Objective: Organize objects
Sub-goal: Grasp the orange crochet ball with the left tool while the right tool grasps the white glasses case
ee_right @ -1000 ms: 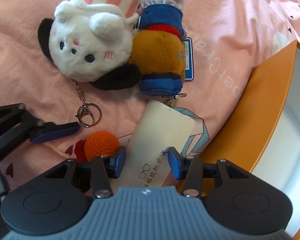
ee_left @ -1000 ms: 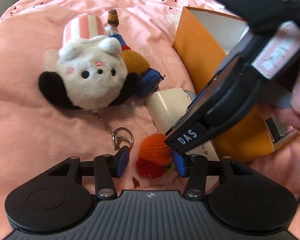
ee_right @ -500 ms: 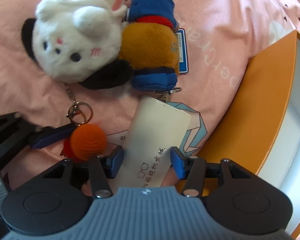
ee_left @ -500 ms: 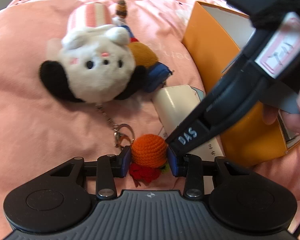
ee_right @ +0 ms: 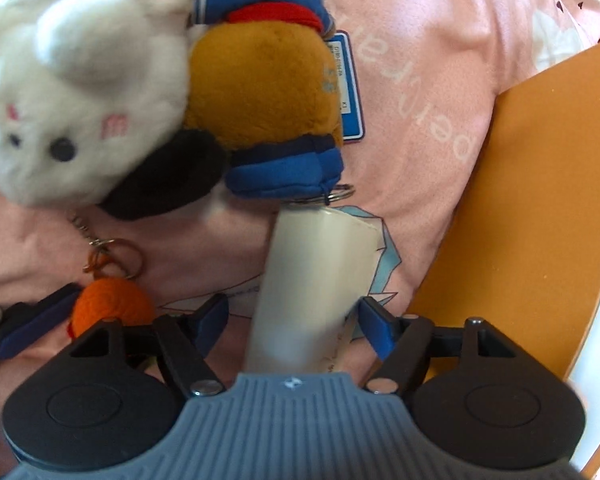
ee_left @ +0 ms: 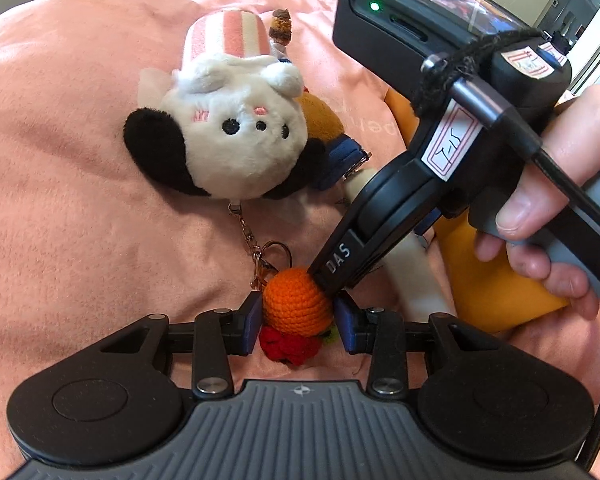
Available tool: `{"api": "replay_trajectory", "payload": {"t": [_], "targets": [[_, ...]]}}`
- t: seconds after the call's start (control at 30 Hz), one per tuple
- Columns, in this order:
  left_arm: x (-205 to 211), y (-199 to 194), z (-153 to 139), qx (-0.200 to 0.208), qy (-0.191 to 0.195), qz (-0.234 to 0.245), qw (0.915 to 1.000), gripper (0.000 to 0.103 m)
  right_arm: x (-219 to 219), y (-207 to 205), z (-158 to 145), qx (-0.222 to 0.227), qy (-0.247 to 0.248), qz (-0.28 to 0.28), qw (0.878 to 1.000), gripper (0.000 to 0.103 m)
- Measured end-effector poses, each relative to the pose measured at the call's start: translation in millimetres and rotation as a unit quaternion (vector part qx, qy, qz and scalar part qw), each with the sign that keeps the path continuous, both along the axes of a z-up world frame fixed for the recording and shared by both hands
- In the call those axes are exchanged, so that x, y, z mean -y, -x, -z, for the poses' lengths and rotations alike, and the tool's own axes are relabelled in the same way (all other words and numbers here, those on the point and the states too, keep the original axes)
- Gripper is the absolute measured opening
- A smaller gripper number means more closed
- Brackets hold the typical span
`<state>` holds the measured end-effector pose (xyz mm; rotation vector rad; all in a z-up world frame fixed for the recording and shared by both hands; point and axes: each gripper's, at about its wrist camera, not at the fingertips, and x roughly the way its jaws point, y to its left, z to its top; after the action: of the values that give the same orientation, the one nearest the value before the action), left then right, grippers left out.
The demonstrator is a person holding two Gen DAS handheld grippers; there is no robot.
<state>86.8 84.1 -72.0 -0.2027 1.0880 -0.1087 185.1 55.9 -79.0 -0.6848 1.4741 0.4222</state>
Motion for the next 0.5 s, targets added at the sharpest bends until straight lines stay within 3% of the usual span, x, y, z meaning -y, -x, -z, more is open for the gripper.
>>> {"api": "replay_trajectory", "payload": {"t": [0.03,0.07,0.1,0.4,0.5], "targets": [[1,1,-1,0.002,0.0,0.0,1.0,0.044,1,1,-1,0.004,0.002,-0.001,1.0,0.055],[1,1,-2,0.002,0.0,-0.001,1.0,0.044,3,0,-1,0.006,0.004,0.002,1.0,0.041],[2,1,-2,0.003,-0.001,-0.002,1.0,0.044,7,-1,-3,0.004,0.001,0.01,1.0,0.033],[5,10,-15,0.007,-0.014,-0.011,0.9998,0.044,-12,33,-38,-0.003,-0.07,-0.034,0.997,0.032],[6,14,-19,0.006,-0.019,-0.011,0.9997,0.043,-20,38,-45,-0.013,-0.097,-0.033,0.995,0.04]]}}
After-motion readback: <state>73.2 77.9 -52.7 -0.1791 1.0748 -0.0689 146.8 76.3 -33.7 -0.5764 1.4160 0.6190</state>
